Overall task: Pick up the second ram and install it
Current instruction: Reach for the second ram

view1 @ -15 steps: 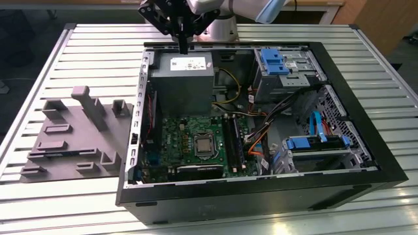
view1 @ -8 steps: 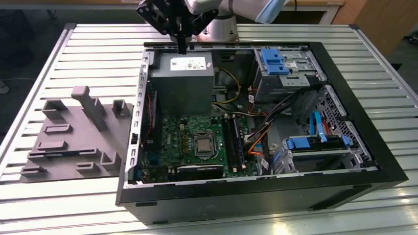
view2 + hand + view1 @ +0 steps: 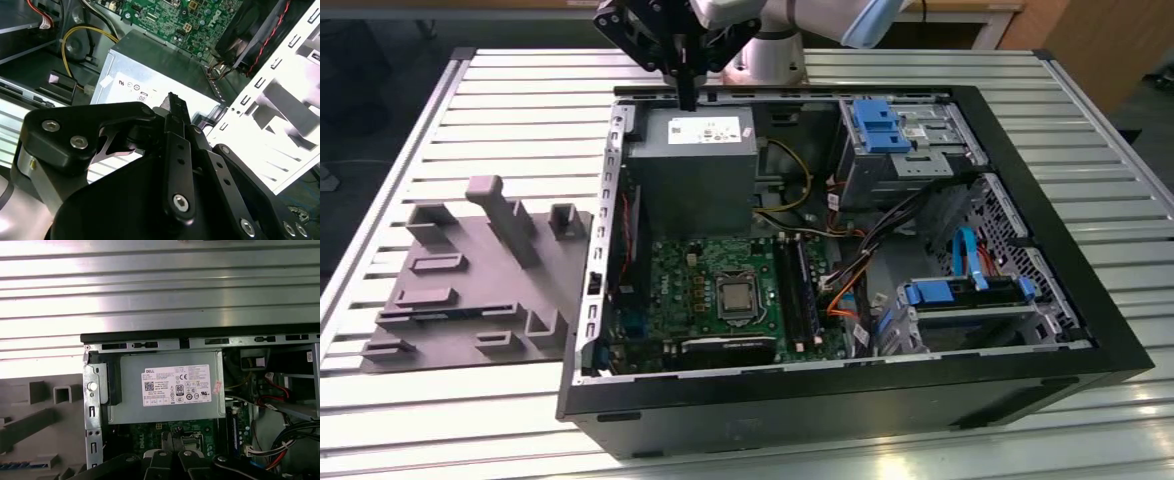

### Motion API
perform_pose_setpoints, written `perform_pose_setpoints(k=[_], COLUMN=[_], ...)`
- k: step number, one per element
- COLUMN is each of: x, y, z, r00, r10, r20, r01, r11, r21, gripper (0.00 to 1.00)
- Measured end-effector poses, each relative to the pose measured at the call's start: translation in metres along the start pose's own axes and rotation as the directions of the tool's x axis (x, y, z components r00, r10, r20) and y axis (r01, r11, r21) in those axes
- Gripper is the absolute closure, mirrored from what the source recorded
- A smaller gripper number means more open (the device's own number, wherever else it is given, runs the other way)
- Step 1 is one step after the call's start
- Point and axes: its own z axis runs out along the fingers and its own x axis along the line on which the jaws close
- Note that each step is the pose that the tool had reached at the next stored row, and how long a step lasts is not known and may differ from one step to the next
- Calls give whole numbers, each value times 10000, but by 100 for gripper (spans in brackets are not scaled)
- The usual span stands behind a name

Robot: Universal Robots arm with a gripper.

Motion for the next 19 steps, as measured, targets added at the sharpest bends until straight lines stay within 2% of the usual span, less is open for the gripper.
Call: perform_pose_setpoints(k=[19], x=[48], y=[-4], z=[-2], r00=[10000], r10=[0], r20=[0], r01=[0], r11=[10000], r21=[0], gripper=[89])
